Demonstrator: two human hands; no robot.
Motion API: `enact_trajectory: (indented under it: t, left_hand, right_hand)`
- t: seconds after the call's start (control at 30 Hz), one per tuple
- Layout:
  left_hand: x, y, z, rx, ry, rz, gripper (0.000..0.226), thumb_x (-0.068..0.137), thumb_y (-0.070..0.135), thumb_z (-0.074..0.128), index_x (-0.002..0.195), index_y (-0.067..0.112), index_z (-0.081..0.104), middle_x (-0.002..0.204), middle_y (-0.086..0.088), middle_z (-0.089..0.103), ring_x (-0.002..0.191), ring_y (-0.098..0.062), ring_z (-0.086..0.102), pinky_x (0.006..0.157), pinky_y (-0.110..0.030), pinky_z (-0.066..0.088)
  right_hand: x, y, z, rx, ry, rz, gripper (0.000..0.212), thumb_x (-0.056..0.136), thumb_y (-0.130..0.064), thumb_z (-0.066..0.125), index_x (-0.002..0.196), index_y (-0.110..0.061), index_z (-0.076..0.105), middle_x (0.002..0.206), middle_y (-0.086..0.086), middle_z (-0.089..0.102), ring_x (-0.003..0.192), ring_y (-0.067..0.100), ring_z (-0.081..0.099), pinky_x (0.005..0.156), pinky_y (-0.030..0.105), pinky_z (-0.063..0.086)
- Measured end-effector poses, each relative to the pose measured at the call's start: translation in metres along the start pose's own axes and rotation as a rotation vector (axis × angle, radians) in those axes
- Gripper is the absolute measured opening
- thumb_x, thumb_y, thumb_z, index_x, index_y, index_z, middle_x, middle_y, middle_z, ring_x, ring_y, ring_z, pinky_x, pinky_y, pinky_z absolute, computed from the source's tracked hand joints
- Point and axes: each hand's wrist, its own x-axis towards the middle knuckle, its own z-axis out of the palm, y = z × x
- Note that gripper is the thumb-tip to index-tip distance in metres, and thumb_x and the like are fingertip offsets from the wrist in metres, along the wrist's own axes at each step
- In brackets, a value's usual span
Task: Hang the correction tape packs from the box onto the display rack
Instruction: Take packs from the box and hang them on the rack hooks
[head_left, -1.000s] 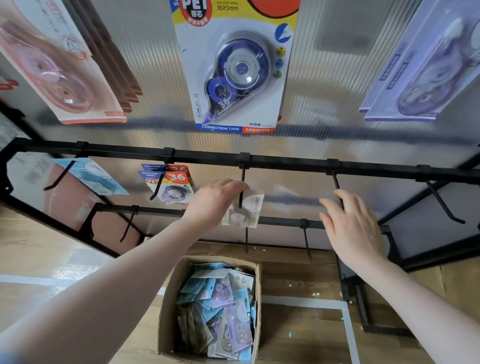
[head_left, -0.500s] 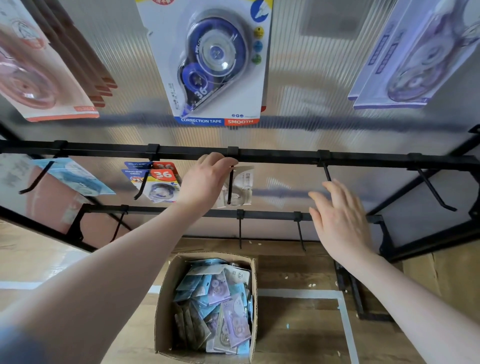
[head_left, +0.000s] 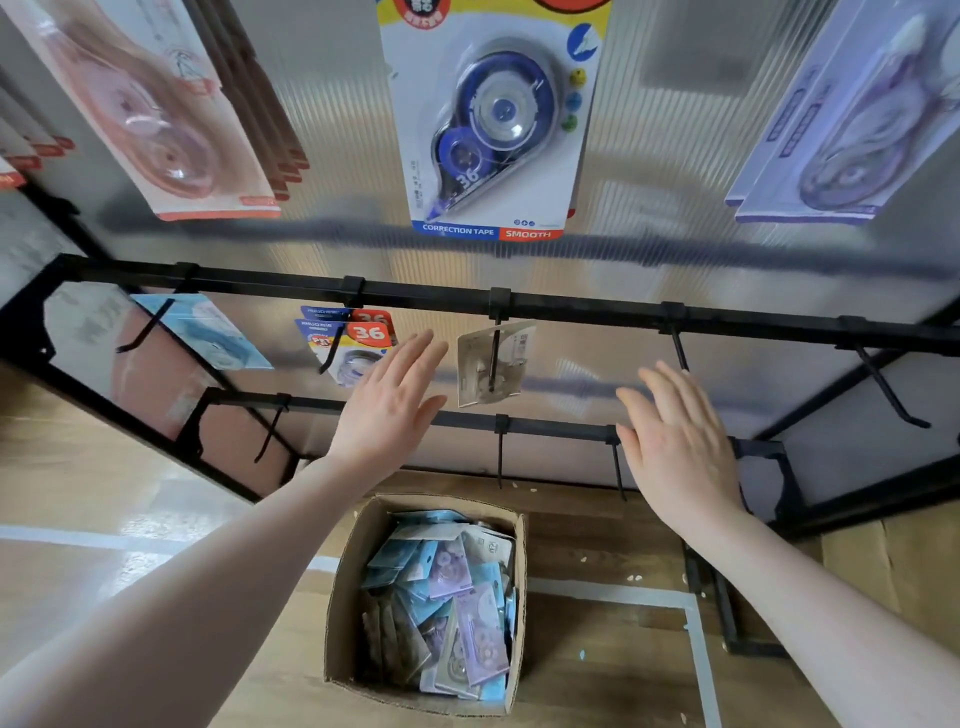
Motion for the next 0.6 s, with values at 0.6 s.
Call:
enact_trajectory:
  t: [0.6]
  left_hand:
    - [-0.118, -0.071, 0.035, 0.019, -0.220, -0.141, 0.053, 0.086, 0.036, 0.043, 0.127, 0.005, 0.053, 0.132, -0.016, 0.054, 0.121, -0.032, 0.052, 0.097, -0.045, 0.042]
  right_hand:
    - [-0.037, -0.085, 0.064, 0.022, -0.268, -0.018, 0.042, 0.076, -0.014, 0.074, 0.114, -0.002, 0.062, 0.118, 0.022, 0.060, 0.108, 0.039, 0.059, 0.090, 0.049, 0.048]
